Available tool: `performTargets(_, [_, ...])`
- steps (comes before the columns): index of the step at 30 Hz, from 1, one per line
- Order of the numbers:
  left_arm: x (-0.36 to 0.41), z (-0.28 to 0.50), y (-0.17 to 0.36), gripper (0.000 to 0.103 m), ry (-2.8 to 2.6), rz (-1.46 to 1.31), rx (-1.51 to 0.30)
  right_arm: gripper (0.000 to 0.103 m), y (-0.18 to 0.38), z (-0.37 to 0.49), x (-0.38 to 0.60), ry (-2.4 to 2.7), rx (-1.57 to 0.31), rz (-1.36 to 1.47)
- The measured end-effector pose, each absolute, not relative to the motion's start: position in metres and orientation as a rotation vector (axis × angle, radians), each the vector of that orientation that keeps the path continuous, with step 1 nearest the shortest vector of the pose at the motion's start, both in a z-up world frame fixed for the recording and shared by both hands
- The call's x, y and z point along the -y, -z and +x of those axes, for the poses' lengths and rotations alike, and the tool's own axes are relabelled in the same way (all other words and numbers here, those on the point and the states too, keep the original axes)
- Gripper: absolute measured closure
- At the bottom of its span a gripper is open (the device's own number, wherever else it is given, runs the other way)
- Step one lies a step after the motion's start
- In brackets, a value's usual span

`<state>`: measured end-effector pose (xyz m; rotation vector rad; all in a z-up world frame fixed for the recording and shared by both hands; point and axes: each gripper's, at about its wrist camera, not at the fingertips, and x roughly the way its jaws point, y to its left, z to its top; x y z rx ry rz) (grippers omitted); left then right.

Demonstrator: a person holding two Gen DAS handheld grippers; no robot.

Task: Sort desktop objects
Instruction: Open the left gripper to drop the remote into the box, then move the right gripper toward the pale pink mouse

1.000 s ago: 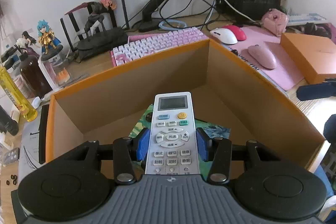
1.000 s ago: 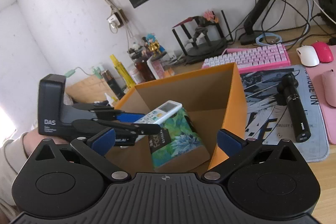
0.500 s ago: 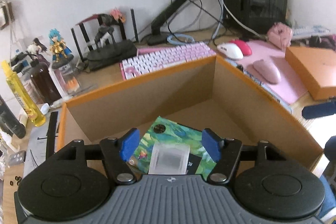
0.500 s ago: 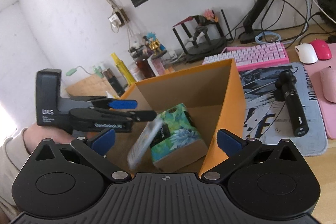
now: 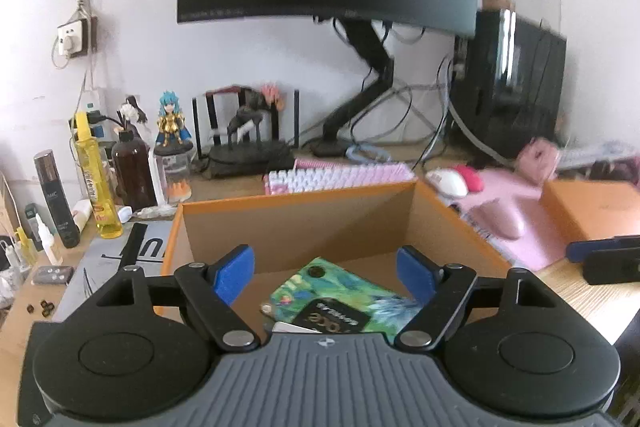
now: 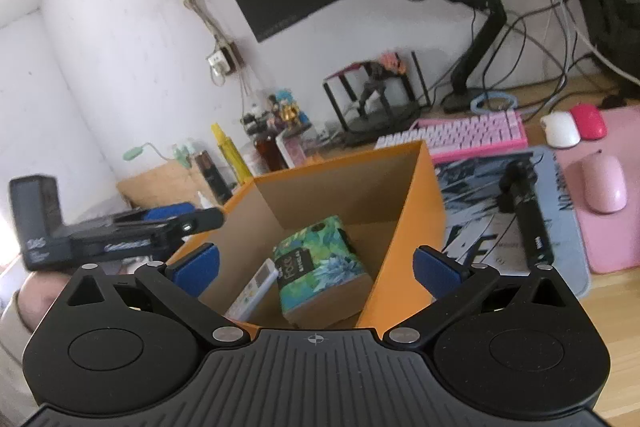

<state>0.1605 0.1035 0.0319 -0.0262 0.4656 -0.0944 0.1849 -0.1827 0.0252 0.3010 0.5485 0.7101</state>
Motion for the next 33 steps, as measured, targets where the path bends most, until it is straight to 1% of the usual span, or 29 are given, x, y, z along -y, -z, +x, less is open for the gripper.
performTargets(4, [-0.099, 0.131, -0.034, 0.012, 0.081, -0.095, -0.347, 0.000, -0.028, 0.171, 0.196, -0.699, -0.475, 0.288])
performTargets(12, [-0.082, 0.091, -0.018, 0.009, 0.126, -0.183, -0.186, 0.000, -0.015, 0.140, 0.220, -0.626, -0.364, 0.213])
performTargets(17, [-0.068, 0.078, 0.001, 0.009, 0.127, -0.167, -0.139, 0.000, -0.001, 0.122, 0.231, -0.593, -0.319, 0.190])
performTargets(23, [-0.056, 0.063, 0.023, 0.008, 0.101, -0.161, -0.092, 0.000, 0.017, 0.115, 0.244, -0.577, -0.329, 0.247])
performTargets(24, [-0.055, 0.062, 0.027, 0.008, 0.093, -0.163, -0.092, 0.000, 0.020, 0.114, 0.246, -0.575, -0.331, 0.261])
performTargets(25, [-0.054, 0.060, 0.031, 0.000, 0.085, -0.166, -0.093, 0.000, 0.023, 0.114, 0.248, -0.573, -0.334, 0.274])
performTargets(29, [-0.052, 0.062, 0.044, 0.000, 0.094, -0.192, -0.109, 0.000, 0.034, 0.112, 0.256, -0.565, -0.345, 0.328])
performTargets(33, [-0.043, 0.058, 0.041, 0.000, 0.115, -0.165, -0.084, 0.000, 0.045, 0.110, 0.264, -0.556, -0.355, 0.382])
